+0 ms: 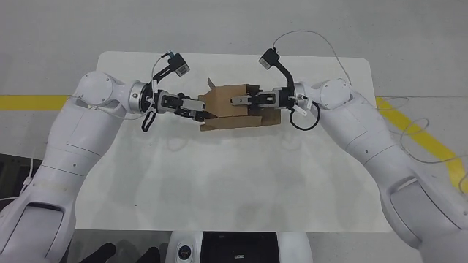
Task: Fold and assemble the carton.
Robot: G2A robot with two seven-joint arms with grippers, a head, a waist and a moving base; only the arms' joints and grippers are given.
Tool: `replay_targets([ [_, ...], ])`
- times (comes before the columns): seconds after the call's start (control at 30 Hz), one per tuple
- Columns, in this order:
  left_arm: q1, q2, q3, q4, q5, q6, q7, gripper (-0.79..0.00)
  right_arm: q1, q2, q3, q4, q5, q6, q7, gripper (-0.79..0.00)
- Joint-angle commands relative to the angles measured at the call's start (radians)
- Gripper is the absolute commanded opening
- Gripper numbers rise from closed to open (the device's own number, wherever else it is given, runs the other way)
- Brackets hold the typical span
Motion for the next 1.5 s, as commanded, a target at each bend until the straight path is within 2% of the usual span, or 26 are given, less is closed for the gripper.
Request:
replay_targets([
  [0.0,0.002,-0.001,0.001,-0.002,0.004,0.001,0.001,0.0,0.0,-0.003,0.004,0.008,-0.003,-0.011,-0.011,-0.785],
  [0.37,0.022,-0.002,-0.003,-0.042,0.003,0.016,-0.009,0.0,0.006,-0.025,0.033,0.074,-0.051,-0.076,-0.083,-0.785],
  [0.7,0.046,-0.005,0.002,-0.088,0.01,0.027,-0.016,0.0,-0.001,-0.045,0.052,0.069,-0.1,-0.095,-0.141,-0.785],
  [0.97,0.048,-0.007,0.0,-0.1,0.02,0.029,-0.013,0.0,-0.009,-0.065,0.057,0.048,-0.1,-0.099,-0.133,-0.785],
  [1.47,0.03,-0.01,-0.021,-0.064,0.015,0.021,-0.013,0.0,-0.022,-0.104,0.063,0.069,-0.084,-0.114,-0.114,-0.785],
])
